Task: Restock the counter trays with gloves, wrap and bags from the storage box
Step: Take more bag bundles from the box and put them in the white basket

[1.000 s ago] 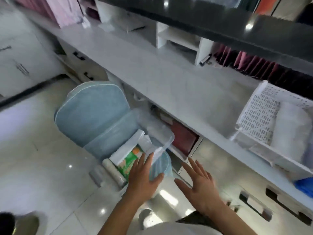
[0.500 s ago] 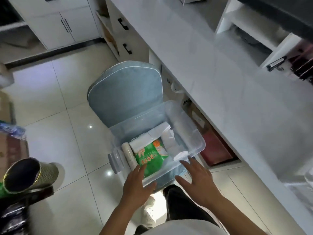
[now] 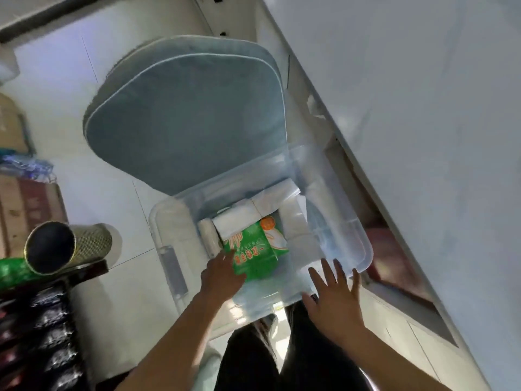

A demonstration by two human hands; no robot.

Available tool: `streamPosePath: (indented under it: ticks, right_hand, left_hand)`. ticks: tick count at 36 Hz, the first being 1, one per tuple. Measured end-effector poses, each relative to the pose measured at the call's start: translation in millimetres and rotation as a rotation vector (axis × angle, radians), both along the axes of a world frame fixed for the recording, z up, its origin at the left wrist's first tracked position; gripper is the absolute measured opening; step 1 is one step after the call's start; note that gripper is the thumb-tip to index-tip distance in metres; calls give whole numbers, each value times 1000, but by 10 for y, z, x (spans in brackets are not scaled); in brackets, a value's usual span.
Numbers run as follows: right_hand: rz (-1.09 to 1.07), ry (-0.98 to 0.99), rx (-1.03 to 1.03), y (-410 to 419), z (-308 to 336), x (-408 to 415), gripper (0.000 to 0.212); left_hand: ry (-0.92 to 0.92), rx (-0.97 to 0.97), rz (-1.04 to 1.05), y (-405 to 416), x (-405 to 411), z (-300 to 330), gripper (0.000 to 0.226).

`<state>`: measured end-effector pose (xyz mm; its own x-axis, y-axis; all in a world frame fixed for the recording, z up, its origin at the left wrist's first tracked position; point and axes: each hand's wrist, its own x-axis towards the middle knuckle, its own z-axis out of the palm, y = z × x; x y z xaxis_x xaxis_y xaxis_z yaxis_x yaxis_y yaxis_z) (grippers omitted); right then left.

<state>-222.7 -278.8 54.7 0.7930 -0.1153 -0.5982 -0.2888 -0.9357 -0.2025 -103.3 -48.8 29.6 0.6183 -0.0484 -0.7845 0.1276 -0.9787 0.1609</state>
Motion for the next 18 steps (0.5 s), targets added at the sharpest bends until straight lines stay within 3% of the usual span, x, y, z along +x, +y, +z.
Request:
streamPosePath:
  ticks: [9,18]
  right_hand:
    - [59,-256,-3,-61,-356,-311,59]
    - [-22,-291,67,-22,-479,-319,56]
  left_hand:
    - [-82,98,-246,-351,768,-1161,87]
    - [-212,132,-432,-544,1072,-1635,79]
